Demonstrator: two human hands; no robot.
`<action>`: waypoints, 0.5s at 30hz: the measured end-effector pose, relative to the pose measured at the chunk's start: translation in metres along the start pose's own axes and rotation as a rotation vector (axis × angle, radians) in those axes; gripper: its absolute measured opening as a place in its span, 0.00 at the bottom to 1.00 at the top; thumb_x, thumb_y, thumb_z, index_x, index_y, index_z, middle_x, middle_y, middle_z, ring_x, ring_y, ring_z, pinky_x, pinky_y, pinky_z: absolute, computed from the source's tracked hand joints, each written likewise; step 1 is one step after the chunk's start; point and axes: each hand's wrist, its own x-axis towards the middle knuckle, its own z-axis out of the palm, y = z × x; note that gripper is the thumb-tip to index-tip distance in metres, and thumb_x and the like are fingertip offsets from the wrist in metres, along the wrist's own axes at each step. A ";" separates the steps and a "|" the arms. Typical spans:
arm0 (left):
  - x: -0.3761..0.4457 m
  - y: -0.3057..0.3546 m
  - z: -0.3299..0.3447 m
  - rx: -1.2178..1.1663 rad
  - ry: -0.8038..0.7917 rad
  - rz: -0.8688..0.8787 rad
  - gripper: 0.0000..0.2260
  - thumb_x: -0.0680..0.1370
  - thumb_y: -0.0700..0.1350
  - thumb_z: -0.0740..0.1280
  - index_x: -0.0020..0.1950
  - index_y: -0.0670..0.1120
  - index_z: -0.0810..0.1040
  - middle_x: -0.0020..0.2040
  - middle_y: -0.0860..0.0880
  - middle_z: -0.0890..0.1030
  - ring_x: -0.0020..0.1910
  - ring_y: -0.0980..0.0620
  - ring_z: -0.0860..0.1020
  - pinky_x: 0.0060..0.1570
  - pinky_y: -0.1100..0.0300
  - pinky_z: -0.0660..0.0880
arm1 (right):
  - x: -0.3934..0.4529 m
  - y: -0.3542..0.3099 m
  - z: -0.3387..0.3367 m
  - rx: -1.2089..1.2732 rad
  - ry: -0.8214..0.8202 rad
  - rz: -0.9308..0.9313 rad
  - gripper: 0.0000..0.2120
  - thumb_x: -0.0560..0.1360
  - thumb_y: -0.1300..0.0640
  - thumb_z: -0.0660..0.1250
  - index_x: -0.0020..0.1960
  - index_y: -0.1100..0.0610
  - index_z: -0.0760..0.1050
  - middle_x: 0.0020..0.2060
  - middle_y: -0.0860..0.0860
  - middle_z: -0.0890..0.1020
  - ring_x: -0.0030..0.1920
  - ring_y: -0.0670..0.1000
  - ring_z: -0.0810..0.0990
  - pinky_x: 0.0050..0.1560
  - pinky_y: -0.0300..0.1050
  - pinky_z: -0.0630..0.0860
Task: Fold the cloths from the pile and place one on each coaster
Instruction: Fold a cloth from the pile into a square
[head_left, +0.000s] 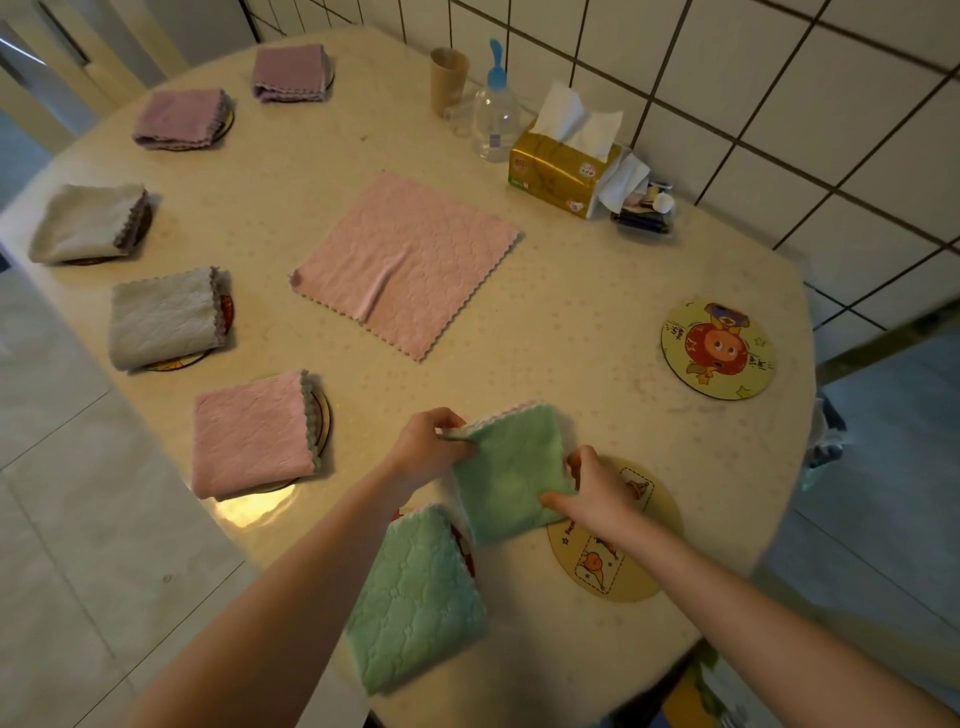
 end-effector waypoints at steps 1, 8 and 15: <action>-0.003 0.000 -0.003 -0.140 -0.065 -0.003 0.07 0.72 0.35 0.72 0.43 0.44 0.76 0.42 0.45 0.76 0.44 0.48 0.75 0.41 0.57 0.74 | 0.000 -0.001 -0.002 0.023 -0.010 0.004 0.25 0.69 0.51 0.74 0.61 0.55 0.67 0.52 0.48 0.76 0.46 0.47 0.75 0.34 0.34 0.68; -0.021 0.004 -0.012 -0.588 -0.255 -0.019 0.09 0.74 0.31 0.69 0.43 0.44 0.73 0.44 0.43 0.78 0.45 0.47 0.79 0.41 0.53 0.79 | -0.008 0.004 -0.020 0.316 -0.170 0.081 0.18 0.73 0.51 0.70 0.60 0.56 0.72 0.52 0.51 0.80 0.35 0.47 0.74 0.31 0.38 0.70; -0.047 0.010 0.022 -0.374 -0.219 0.018 0.11 0.72 0.33 0.70 0.50 0.47 0.77 0.45 0.44 0.80 0.45 0.47 0.80 0.43 0.53 0.80 | -0.023 0.032 -0.070 0.742 -0.114 0.047 0.12 0.73 0.60 0.70 0.55 0.56 0.74 0.53 0.55 0.81 0.52 0.55 0.82 0.52 0.52 0.80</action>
